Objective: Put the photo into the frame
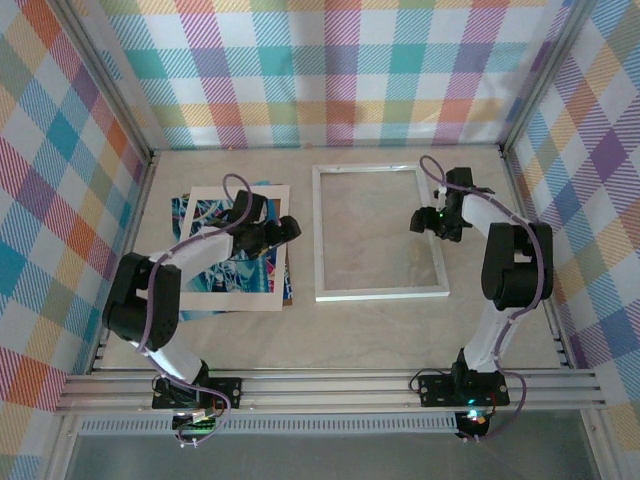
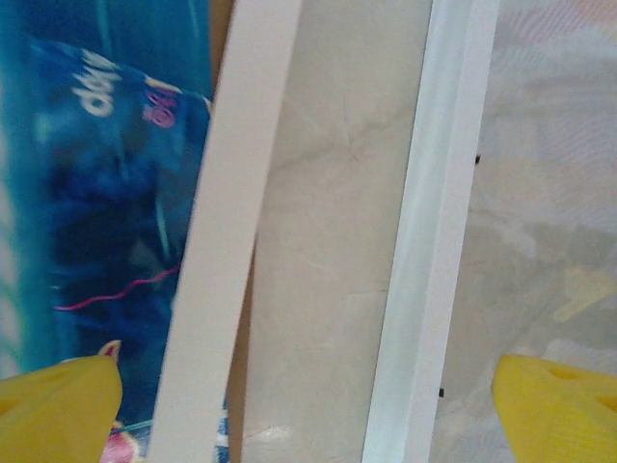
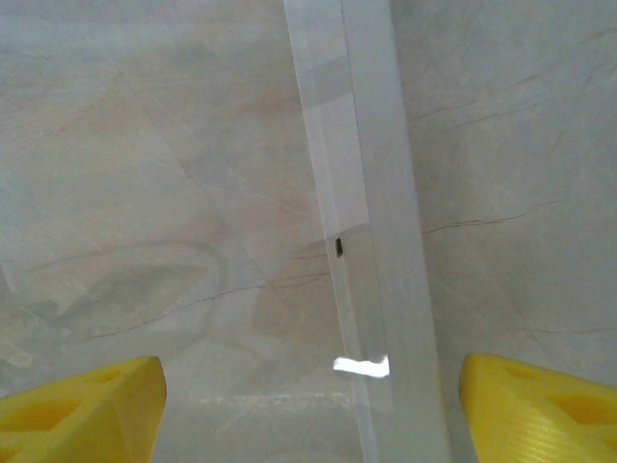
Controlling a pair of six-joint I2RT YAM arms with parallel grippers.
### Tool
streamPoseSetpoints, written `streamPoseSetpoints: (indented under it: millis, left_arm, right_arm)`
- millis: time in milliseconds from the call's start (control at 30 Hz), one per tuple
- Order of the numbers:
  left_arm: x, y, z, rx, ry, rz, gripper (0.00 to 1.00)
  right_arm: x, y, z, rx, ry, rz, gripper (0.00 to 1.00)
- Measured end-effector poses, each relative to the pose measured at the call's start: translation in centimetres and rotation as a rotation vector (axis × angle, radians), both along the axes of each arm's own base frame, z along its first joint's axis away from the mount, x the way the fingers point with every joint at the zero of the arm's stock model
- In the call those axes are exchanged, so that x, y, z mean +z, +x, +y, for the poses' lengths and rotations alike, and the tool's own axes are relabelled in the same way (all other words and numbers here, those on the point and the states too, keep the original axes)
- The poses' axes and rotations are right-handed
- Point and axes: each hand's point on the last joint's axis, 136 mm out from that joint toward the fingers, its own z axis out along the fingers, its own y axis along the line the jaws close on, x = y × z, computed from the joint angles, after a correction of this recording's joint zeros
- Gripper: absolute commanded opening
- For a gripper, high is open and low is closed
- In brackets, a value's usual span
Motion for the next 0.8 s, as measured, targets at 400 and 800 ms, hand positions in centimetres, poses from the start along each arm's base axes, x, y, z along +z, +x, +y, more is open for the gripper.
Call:
streamPoseSetpoints:
  millis: [400,800]
  left_arm:
    - [-1.1,0.7,-1.5,-0.027,0.003,0.015,0.99]
    - [-1.3,1.1,-1.6,-0.023,0.011,0.020,0.88]
  right_arm:
    - [-1.0,-2.2,2.5,0.023,0.183,0.031,0.78]
    - [3.4,-1.5,1.0,-0.006,0.092,-0.089,0.69]
